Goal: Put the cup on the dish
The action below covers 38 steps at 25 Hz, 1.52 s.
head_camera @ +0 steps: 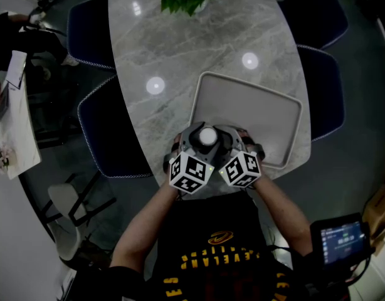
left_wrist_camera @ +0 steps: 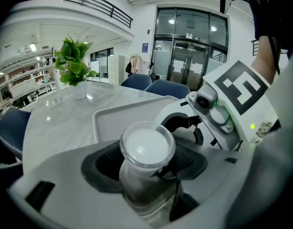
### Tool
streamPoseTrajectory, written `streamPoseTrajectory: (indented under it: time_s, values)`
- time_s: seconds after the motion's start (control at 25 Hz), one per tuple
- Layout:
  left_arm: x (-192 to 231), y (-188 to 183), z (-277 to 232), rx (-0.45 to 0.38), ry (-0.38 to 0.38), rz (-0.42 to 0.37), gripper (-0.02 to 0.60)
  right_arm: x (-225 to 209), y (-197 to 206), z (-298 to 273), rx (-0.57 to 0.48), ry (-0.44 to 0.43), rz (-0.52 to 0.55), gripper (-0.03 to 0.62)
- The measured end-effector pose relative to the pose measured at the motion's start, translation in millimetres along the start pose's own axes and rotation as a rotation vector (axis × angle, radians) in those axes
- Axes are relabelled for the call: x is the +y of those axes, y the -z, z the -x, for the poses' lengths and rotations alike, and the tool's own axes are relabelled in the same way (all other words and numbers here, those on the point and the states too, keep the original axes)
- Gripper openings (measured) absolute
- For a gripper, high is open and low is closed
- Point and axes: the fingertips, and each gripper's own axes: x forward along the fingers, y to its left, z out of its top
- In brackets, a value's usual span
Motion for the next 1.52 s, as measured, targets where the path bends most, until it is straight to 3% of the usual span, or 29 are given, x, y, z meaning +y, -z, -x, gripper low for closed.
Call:
streamPoseTrajectory:
  time_s: [0.96,1.52]
  values:
    - [6,8,-6,0.008,0.022,0.075,0.295,-5,16,-2,0.048,0.003,-0.011,0.227]
    - [16,23,3,0.025,0.017,0.081,0.295,-16,26,4,0.046,0.083,-0.060,0.227]
